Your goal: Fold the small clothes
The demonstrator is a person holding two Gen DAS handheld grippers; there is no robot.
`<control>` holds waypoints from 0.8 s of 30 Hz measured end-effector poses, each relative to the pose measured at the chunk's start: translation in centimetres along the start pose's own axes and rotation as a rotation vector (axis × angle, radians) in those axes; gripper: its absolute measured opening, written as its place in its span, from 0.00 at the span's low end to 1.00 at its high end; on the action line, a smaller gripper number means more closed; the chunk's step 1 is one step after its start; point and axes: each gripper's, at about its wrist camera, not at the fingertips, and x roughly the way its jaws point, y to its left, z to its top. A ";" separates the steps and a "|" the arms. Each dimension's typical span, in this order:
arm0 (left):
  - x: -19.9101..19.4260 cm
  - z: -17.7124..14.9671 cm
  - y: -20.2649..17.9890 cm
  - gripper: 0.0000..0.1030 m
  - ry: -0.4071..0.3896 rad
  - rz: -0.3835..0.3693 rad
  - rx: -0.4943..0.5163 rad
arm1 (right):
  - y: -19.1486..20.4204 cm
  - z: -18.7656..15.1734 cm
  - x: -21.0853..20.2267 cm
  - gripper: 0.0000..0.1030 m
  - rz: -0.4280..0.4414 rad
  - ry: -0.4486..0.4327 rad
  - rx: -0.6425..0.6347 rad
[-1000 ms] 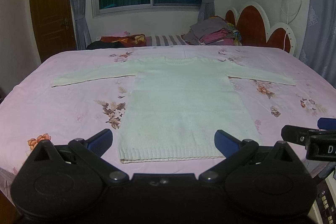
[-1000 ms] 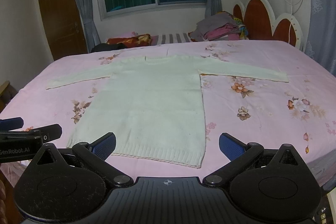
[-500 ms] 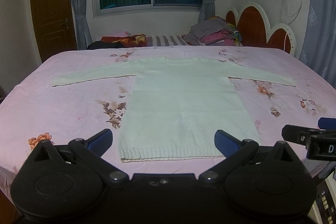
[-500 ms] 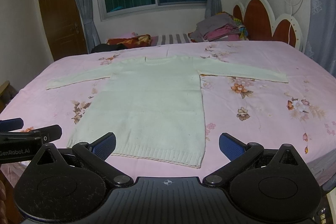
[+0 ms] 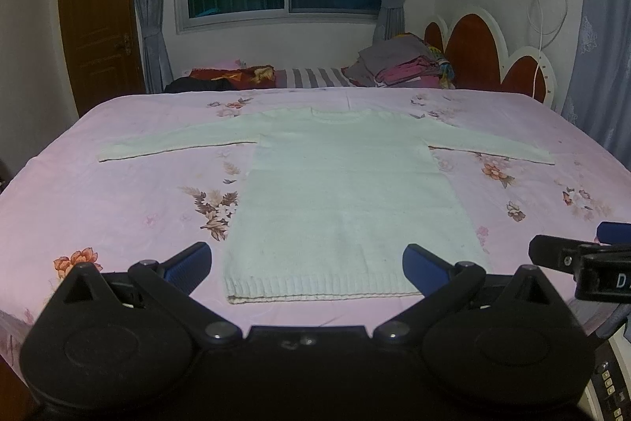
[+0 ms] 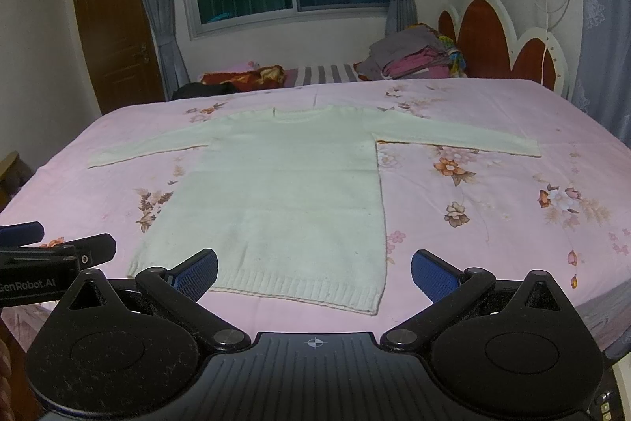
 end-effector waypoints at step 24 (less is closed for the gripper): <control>-0.1 -0.2 0.1 1.00 0.004 -0.001 0.002 | 0.1 0.0 0.0 1.00 0.003 0.004 0.005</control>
